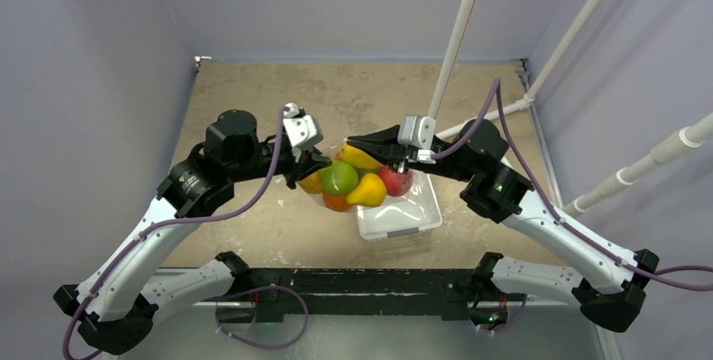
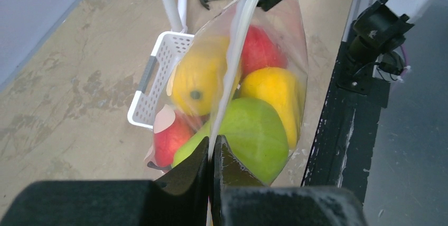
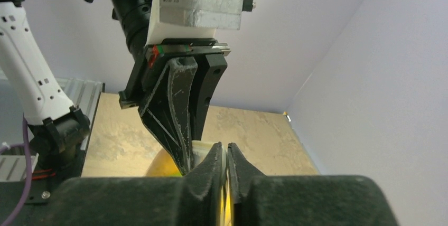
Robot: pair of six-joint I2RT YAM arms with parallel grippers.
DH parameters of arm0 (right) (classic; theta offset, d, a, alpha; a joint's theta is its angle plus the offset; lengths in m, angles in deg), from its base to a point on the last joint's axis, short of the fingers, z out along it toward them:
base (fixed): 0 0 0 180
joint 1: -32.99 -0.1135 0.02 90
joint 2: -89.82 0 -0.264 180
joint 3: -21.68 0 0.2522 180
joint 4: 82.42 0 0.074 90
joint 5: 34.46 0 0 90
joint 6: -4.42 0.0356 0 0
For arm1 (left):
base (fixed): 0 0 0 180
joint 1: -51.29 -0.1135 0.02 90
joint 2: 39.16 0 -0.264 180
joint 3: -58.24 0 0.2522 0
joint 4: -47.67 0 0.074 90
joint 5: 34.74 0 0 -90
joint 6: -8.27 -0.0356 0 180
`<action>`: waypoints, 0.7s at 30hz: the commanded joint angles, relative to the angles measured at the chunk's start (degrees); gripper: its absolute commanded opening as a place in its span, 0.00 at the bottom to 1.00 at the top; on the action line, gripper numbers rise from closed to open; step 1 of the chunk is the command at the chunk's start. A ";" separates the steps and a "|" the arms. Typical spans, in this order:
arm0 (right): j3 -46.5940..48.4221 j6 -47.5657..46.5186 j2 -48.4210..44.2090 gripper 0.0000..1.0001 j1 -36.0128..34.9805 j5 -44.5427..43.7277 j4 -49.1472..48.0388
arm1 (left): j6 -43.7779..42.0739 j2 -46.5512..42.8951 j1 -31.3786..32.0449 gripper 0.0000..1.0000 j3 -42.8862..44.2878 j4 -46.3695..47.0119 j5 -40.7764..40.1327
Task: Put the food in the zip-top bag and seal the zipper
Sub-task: Place the zipper food storage bag at the center of the board.
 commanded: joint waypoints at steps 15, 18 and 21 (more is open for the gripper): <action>-0.96 5.73 -1.17 0.42 0.09 -24.42 -5.22 | 0.52 0.74 0.15 0.00 1.21 5.84 -28.01; -1.36 7.46 -1.12 0.44 0.35 -28.95 -5.40 | 0.28 1.82 0.18 0.00 1.55 6.68 -34.77; -1.76 8.89 -1.57 0.55 0.48 -32.11 -6.00 | -0.18 2.25 0.12 0.00 0.97 9.03 -39.40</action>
